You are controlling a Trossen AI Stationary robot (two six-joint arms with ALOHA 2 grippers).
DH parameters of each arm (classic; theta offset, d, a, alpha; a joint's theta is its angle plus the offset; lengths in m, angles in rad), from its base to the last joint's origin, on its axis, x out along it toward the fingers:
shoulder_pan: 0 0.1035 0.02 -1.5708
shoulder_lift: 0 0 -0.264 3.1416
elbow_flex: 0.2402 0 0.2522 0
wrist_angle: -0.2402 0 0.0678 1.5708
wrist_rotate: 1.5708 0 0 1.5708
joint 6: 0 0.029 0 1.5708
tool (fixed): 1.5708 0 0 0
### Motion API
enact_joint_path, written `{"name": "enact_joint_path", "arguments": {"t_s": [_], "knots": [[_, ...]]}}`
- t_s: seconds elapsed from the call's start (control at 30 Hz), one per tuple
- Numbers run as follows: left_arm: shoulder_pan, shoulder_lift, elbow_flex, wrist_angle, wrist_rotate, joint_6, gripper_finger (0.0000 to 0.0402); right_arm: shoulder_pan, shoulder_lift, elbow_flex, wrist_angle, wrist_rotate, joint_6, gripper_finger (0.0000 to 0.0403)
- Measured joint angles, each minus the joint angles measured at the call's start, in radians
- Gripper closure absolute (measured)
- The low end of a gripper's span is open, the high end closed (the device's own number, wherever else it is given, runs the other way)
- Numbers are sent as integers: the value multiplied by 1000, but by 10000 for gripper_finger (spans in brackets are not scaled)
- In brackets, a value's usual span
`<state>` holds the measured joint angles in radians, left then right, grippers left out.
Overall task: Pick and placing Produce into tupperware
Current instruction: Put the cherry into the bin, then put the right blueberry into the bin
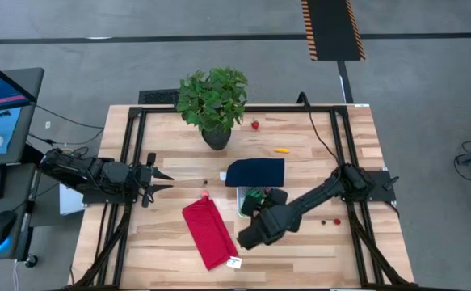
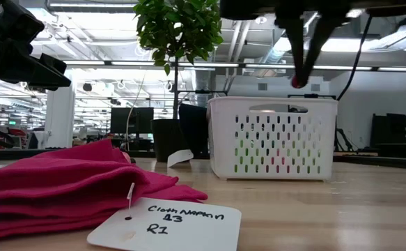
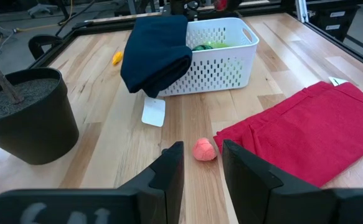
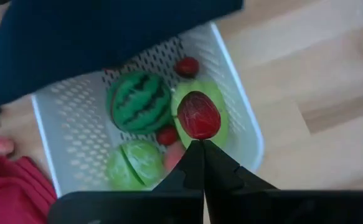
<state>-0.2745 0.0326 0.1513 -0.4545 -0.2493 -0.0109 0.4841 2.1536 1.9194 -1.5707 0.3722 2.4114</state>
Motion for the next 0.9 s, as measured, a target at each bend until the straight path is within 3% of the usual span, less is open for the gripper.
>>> {"name": "enact_joint_path", "arguments": {"t_s": [0.13,0.33,0.6,0.9], "knots": [[0,0,0,0,0,0,301,-50,0,0,21,-39,-27,388],[0,0,0,0,0,0,301,-100,0,-2,36,-74,-113,325],[0,0,0,0,0,0,301,-95,0,-16,16,-192,-53,275],[0,0,0,0,0,0,301,53,0,-24,1,-210,344,274]]}}
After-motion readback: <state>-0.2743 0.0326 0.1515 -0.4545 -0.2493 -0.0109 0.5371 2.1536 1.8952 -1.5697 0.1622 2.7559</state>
